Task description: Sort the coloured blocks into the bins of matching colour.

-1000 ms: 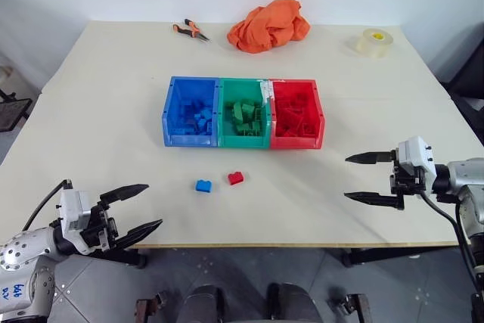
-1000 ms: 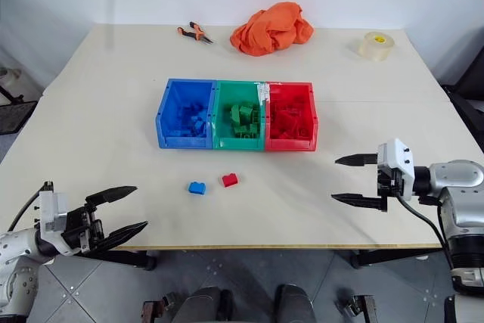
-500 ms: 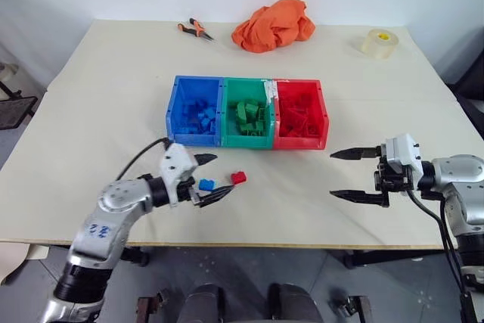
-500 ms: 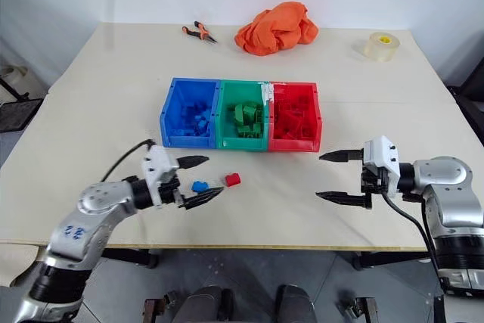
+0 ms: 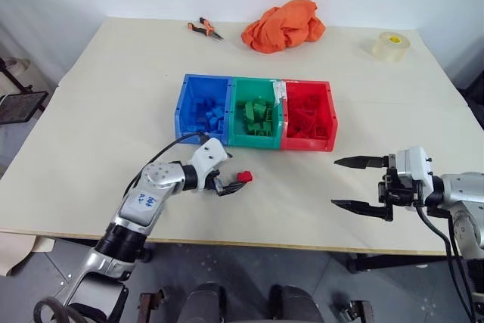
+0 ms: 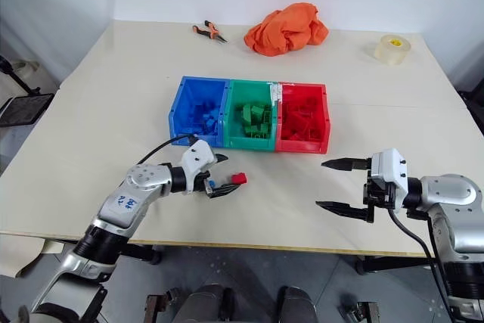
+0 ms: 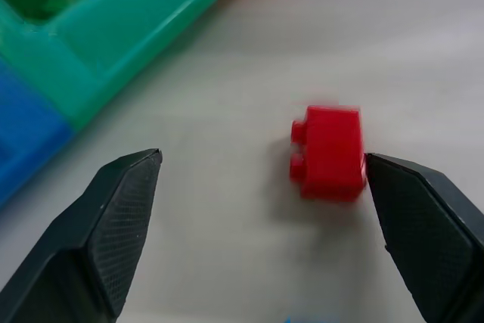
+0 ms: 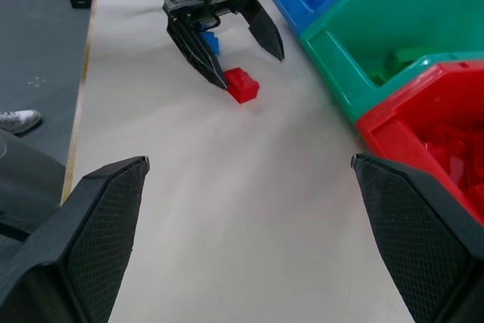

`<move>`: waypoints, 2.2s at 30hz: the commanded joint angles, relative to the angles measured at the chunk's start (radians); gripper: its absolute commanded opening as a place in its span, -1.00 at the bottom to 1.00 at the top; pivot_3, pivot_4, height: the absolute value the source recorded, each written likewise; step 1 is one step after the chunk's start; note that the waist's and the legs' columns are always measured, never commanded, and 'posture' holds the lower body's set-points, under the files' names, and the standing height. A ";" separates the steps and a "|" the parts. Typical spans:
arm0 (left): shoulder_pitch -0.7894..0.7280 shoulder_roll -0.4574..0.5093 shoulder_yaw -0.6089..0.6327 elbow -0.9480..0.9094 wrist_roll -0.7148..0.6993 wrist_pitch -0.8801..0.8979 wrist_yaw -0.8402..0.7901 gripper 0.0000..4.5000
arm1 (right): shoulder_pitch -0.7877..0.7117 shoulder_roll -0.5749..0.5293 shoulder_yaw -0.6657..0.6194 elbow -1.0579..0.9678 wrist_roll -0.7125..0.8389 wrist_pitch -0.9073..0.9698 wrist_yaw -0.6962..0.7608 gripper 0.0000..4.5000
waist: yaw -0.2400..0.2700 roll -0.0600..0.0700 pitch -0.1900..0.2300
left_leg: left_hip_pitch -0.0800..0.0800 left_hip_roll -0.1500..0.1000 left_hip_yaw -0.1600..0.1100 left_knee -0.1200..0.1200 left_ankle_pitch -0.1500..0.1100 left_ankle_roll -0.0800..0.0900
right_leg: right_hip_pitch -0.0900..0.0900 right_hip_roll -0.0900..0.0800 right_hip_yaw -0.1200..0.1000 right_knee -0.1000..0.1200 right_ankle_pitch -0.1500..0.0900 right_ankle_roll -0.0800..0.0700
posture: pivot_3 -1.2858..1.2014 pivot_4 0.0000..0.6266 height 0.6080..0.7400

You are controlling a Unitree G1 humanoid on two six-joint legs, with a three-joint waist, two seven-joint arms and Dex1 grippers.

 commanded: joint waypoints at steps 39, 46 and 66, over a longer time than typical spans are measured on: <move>-0.546 -0.513 0.132 0.749 0.041 -0.605 0.198 -0.43 | 0.055 0.095 -0.217 -0.090 0.121 0.048 -0.290 1.00 | 0.022 -0.002 0.000 | -0.001 -0.003 0.003 0.000 0.001 0.003 | -0.001 -0.001 -0.001 0.000 0.001 0.002 | 0.03 -0.52 1.00; -0.683 -0.538 0.192 1.022 0.049 -0.750 0.185 0.54 | 0.078 0.113 -0.205 -0.148 0.125 0.060 -0.329 1.00 | 0.018 -0.002 0.000 | -0.001 -0.003 0.004 0.000 0.001 0.003 | -0.002 -0.001 -0.002 -0.001 0.001 0.003 | 0.03 -0.52 1.00; 0.198 0.132 0.281 -0.254 -0.194 -0.034 -0.188 1.00 | -0.087 -0.052 -0.049 0.079 0.092 0.056 0.086 1.00 | -0.008 -0.001 0.000 | 0.000 -0.001 -0.002 0.004 0.002 0.002 | 0.002 -0.003 0.005 0.001 0.001 0.002 | 0.03 -0.52 1.00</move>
